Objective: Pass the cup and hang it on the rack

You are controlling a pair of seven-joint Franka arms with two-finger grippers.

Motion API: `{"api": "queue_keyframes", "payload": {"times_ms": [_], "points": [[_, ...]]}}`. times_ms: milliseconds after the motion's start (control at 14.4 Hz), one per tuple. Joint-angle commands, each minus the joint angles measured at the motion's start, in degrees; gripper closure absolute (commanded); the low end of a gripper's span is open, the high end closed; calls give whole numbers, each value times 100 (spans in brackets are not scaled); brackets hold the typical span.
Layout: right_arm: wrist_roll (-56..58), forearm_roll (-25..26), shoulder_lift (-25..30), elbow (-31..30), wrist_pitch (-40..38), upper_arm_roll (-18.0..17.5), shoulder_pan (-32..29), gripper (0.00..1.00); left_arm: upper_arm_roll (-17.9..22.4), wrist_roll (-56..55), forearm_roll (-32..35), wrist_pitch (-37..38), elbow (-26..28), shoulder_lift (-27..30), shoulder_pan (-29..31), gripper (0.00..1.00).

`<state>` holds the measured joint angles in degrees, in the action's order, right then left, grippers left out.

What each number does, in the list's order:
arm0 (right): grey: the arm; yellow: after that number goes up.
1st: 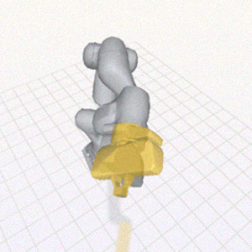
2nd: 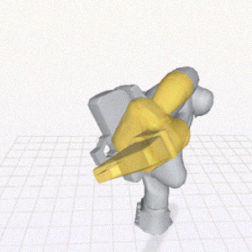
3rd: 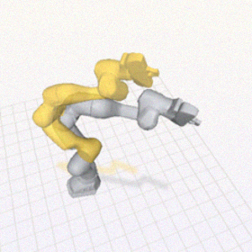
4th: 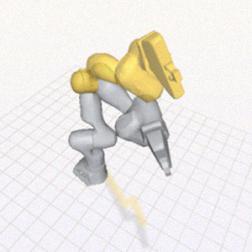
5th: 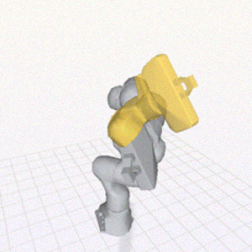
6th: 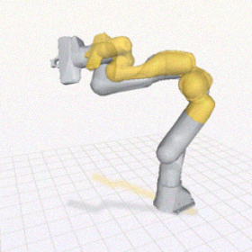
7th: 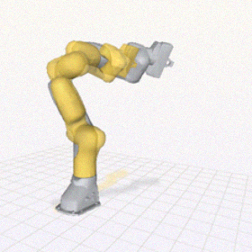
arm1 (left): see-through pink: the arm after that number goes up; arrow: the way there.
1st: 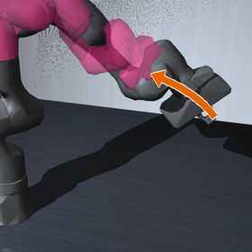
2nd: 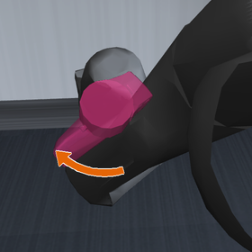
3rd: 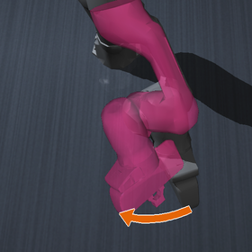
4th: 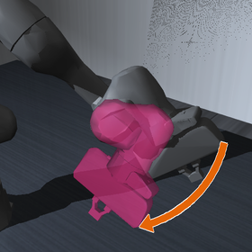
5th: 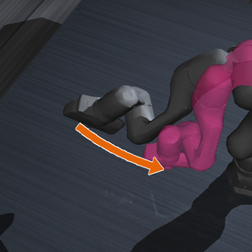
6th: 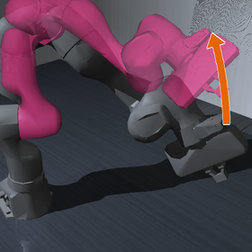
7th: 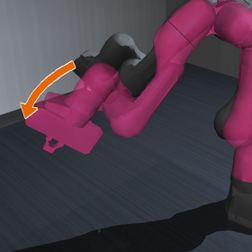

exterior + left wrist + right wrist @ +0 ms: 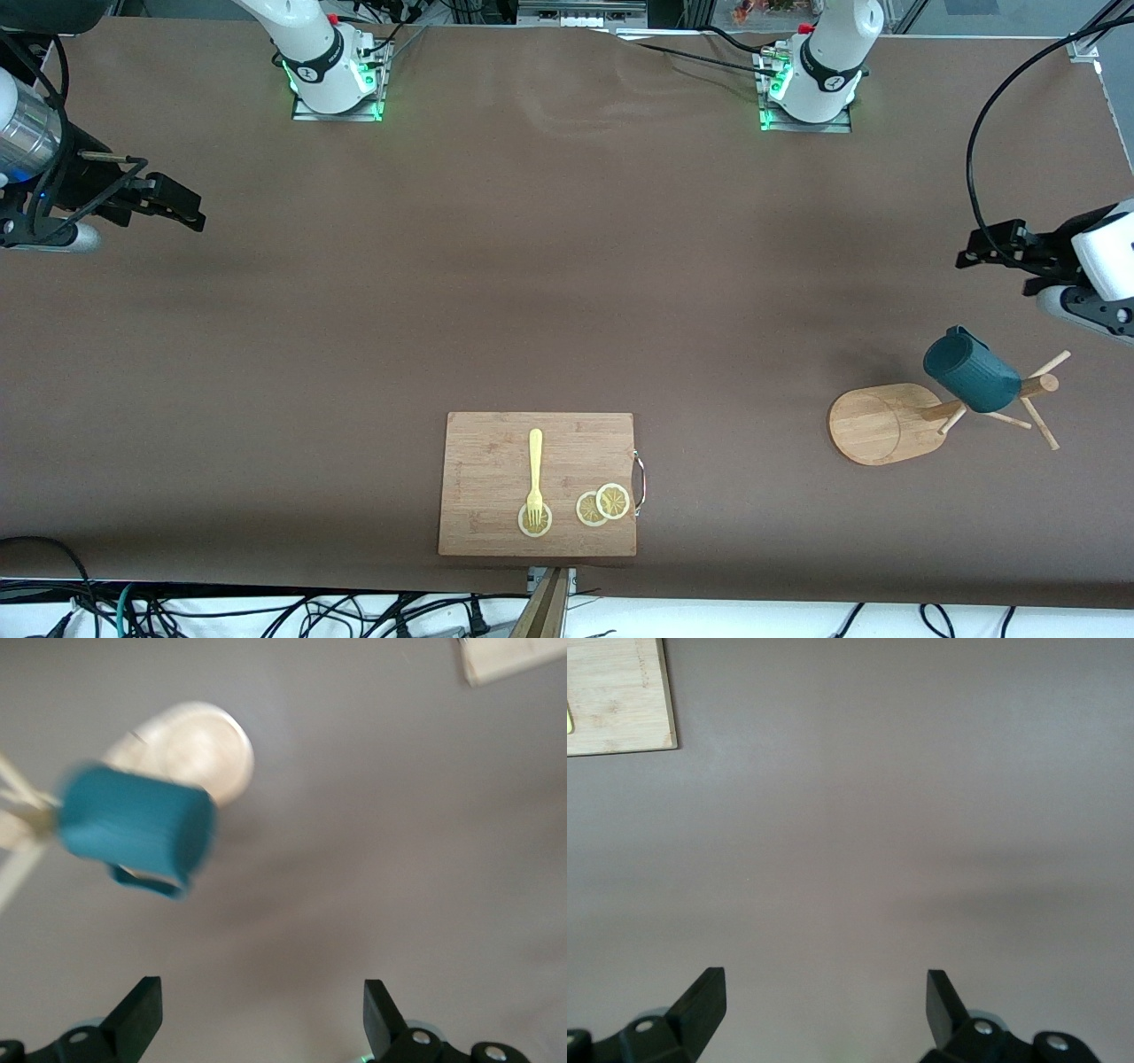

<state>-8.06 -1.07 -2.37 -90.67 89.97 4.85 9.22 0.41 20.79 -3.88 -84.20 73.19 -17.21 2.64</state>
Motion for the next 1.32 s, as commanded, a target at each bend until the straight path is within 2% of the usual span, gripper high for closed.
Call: {"api": "queue_keyframes", "payload": {"times_ms": [0, 209, 417, 1252], "points": [[-38, -78, 26, 76, -76, -2, 19, 0, -128, -83, 291, -527, 160, 428, -53, 0], [-38, -78, 26, 76, -76, -2, 19, 0, -216, -1221, 423, -257, 475, 893, -88, 0], [-38, -78, 26, 76, -85, -11, 28, 0, -383, -2454, 370, 123, 503, 1053, -115, 0], [-47, -86, 26, 76, -93, -11, 63, 0, -410, -2492, 388, 264, 441, 807, -229, 0]]}}
